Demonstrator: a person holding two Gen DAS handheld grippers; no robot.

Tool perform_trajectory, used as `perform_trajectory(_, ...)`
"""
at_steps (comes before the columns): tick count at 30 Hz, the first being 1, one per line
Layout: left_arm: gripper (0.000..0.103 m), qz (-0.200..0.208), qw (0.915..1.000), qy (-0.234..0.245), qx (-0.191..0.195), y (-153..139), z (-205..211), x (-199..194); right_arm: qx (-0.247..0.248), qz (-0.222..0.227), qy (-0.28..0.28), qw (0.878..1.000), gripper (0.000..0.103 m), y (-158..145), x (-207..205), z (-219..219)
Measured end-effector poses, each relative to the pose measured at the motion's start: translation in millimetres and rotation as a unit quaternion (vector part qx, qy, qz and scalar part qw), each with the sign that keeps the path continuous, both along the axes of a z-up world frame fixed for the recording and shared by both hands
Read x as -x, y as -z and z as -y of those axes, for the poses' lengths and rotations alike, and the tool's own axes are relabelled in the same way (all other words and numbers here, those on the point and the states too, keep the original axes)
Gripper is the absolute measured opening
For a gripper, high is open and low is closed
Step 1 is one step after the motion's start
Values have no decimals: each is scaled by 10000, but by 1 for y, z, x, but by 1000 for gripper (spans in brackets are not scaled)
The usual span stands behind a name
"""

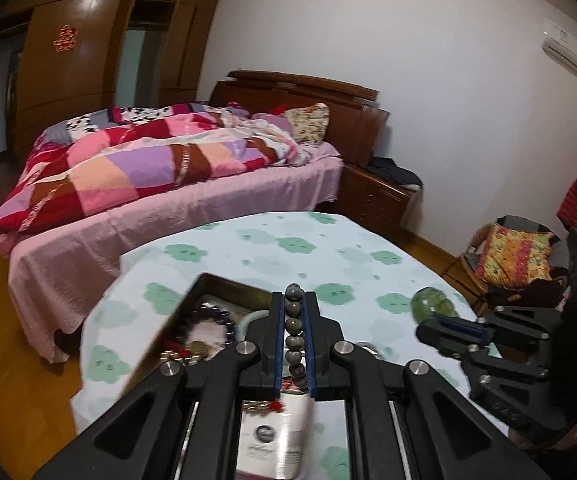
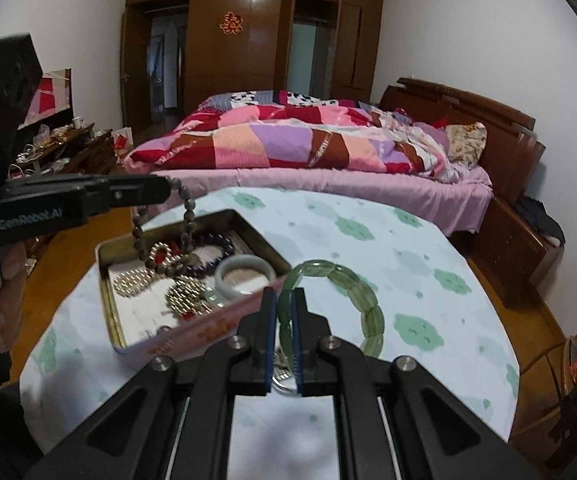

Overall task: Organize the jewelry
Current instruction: 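Carry the bead bracelet and green bangle with both tools over the tin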

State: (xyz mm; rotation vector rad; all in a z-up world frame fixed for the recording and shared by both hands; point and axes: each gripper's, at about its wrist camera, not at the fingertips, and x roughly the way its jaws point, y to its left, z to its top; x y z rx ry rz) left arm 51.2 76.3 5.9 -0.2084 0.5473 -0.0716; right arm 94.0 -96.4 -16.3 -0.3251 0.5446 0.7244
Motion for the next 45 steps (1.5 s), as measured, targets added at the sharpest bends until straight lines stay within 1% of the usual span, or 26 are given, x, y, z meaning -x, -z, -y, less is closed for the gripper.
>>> perform_trajectory(7, 7, -85, 9995, -298, 19, 5, -22, 6, -11, 57, -275, 9996, 9, -2, 5, -23)
perform_trajectory(13, 7, -148, 9991, -388, 6, 9, -30, 9, 9, 59, -492, 9988, 9, -2, 13, -38)
perform_trajectory(20, 7, -308, 9983, -483, 62, 22, -43, 9, 28, 13, -718, 9974, 9, 2, 17, -59)
perform_trajectory(29, 7, -433, 9976, -526, 153, 32, -52, 12, 20, -88, -925, 9957, 9, 7, 24, -81)
perform_trajectory(45, 7, -570, 9970, -491, 207, 44, -57, 9, 94, -285, -1105, 9934, 9, 18, 31, -96)
